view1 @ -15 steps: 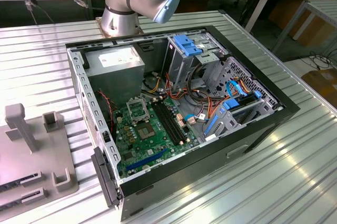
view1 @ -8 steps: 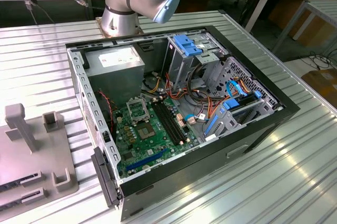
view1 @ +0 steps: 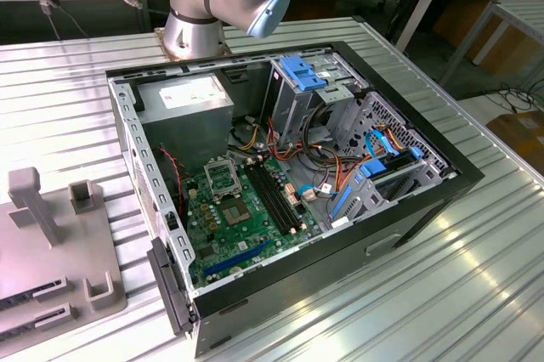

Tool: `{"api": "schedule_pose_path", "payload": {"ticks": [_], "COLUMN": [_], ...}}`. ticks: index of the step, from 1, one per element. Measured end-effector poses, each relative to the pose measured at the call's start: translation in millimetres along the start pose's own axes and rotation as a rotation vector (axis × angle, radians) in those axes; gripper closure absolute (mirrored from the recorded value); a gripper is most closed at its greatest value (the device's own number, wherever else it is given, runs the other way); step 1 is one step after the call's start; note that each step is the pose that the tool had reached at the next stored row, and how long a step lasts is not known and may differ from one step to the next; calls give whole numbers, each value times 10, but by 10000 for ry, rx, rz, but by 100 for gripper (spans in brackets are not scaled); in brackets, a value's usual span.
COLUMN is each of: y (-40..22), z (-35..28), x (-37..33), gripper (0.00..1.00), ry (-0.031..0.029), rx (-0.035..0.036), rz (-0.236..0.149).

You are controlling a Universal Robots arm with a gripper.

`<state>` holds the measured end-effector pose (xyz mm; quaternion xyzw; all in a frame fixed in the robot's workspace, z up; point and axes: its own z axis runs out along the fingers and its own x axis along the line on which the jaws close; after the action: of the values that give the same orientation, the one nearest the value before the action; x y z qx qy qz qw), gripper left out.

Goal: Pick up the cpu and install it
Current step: 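Pick up the cpu and move it towards the insertion slot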

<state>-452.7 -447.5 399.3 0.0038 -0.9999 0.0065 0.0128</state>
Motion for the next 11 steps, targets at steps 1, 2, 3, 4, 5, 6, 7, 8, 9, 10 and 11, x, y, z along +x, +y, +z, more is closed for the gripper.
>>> {"api": "schedule_pose_path", "payload": {"ticks": [1,2,3,4,5,6,7,8,9,10,11], "y": [1,1,2,2,3,3,4,4,4,4,5], "z": [-9,-19,-27,-34,-41,-51,-59,-67,-75,-83,-90], "x": [0,0,1,1,1,1,1,2,1,1,2], "gripper": [53,53,53,53,53,53,53,53,53,53,53], "ry": [1,3,3,3,4,6,7,7,8,9,10], "rx": [0,0,0,0,0,1,0,0,0,0,0], "rz": [0,0,0,0,0,-1,0,0,0,0,0]}}
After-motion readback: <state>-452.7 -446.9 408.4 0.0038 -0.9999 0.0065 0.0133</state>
